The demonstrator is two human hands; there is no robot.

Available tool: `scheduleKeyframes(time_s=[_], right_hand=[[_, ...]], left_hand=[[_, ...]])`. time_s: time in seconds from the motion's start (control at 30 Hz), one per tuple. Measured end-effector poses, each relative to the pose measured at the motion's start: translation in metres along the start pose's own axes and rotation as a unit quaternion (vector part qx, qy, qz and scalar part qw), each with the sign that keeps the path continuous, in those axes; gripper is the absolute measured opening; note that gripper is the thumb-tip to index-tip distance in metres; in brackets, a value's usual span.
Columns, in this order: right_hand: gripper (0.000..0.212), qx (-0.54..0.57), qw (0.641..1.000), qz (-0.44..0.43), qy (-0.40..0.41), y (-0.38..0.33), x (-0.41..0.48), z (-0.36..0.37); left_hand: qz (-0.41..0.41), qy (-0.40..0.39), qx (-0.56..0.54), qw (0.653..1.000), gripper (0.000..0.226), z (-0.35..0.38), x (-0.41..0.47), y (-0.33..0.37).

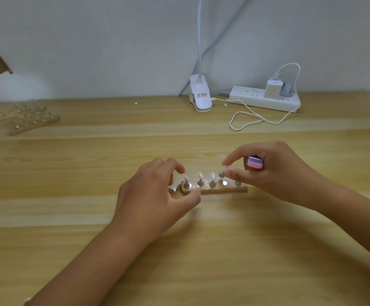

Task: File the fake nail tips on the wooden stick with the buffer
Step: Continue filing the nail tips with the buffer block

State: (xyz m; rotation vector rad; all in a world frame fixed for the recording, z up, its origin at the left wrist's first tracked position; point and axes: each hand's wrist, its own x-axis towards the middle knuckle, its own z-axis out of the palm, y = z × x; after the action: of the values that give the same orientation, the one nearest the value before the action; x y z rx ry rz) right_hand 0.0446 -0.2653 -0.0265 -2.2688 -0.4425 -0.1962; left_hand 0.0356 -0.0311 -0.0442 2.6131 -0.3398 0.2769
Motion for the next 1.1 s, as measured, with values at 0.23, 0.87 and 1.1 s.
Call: scheduleKeyframes(time_s=[0.23, 0.87, 1.1], right_hand=[[0.009, -0.064, 0.998, 0.012, -0.023, -0.001, -0.005, 0.001], [0.007, -0.083, 0.996, 0.006, 0.011, 0.003, -0.01, -0.017], [0.003, -0.055, 0.997, 0.008, 0.057, 0.012, -0.028, -0.008]], left_hand=[[0.009, 0.008, -0.003, 1.0, 0.026, 0.005, 0.003, -0.003], [0.047, -0.004, -0.065, 0.997, 0.013, 0.01, 0.006, -0.008], [0.038, 0.0, -0.075, 0.996, 0.014, 0.013, 0.007, -0.009]])
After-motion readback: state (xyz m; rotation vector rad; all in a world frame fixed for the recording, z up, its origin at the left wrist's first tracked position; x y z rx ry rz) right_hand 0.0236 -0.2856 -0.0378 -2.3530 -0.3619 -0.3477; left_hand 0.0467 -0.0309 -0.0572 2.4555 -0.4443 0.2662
